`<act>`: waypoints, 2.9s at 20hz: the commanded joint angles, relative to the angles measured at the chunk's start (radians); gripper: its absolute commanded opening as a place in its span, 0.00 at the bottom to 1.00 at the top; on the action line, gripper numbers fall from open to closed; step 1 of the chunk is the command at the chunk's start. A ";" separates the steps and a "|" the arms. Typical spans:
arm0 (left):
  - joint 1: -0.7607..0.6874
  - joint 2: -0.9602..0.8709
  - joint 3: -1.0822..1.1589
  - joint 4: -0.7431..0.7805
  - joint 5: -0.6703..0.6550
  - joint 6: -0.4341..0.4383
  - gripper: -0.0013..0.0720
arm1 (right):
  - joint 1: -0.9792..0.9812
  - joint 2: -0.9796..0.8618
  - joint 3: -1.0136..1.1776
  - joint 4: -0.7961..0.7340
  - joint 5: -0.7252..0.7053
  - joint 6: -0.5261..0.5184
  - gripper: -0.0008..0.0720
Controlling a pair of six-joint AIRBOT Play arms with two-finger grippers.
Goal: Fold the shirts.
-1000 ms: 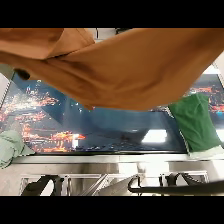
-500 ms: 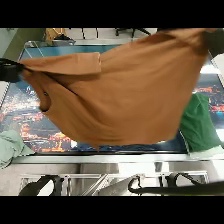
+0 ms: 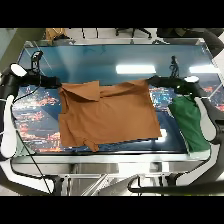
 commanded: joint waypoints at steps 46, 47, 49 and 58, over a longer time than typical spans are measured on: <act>0.311 0.351 -0.801 -0.518 -0.311 0.174 0.03 | -0.074 0.264 -0.586 -0.424 0.412 0.195 0.11; 0.311 0.397 -0.798 -0.554 -0.313 0.174 0.03 | -0.074 0.291 -0.548 -0.392 0.433 0.185 0.04; 0.311 0.500 -0.738 -0.601 -0.351 0.167 0.03 | -0.083 0.381 -0.425 -0.343 0.483 0.185 0.04; 0.313 0.899 0.025 -0.713 -0.220 0.029 0.04 | -0.275 0.822 0.303 -0.228 0.267 0.132 0.04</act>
